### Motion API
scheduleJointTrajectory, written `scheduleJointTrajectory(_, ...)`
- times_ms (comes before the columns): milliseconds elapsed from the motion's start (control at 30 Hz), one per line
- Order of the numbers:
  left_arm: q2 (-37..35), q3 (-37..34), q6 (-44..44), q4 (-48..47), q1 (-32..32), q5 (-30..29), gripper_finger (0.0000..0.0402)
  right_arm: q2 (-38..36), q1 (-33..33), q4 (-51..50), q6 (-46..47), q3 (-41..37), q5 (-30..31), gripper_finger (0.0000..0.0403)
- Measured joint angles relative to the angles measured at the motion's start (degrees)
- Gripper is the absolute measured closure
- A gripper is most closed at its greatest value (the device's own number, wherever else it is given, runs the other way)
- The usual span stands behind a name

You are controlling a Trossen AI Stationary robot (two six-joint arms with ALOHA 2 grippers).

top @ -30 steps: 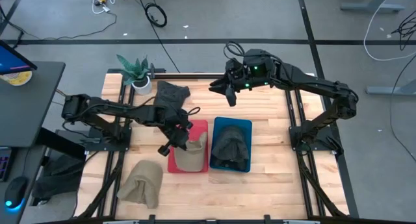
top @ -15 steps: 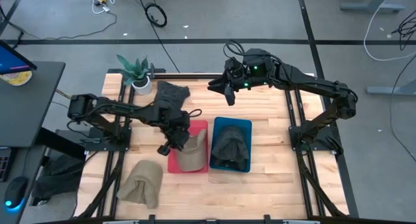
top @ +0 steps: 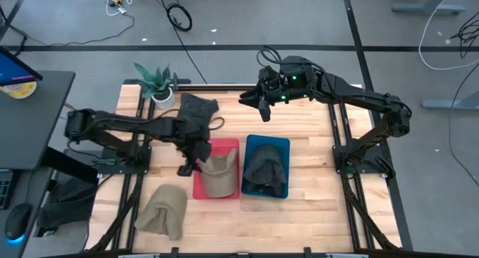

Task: Pick & Place hat
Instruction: Put the brown cap into the red bin

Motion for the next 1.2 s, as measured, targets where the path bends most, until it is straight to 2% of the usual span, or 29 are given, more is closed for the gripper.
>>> scheduleJointTrajectory(233,-10.4,0.8,-7.6,-5.7,-3.3,-1.1,0.0198,0.0,-0.2,0.3,-1.7,0.0,0.0,0.0292)
scheduleJointTrajectory(500,-19.1,1.7,-18.0,-10.0,-13.7,-1.2,0.0202,0.0,-1.4,0.4,-2.1,0.0,0.5,0.0292)
scheduleJointTrajectory(700,-19.4,5.3,-24.0,-16.3,-24.7,-8.3,0.0202,0.0,-2.0,0.7,-2.8,0.0,0.4,0.0292)
scheduleJointTrajectory(767,-19.0,5.9,-26.6,-15.4,-28.0,-9.9,0.0202,0.0,-2.0,0.6,-2.8,0.0,0.5,0.0292)
scheduleJointTrajectory(1033,-17.3,5.8,-37.1,-18.7,-39.8,-13.9,0.0202,0.0,-2.0,-1.0,-2.8,0.0,0.4,0.0292)
scheduleJointTrajectory(1200,-14.1,5.8,-40.9,-17.6,-44.5,-16.4,0.0202,-0.1,-2.0,-0.9,-2.6,-1.7,0.0,0.0292)
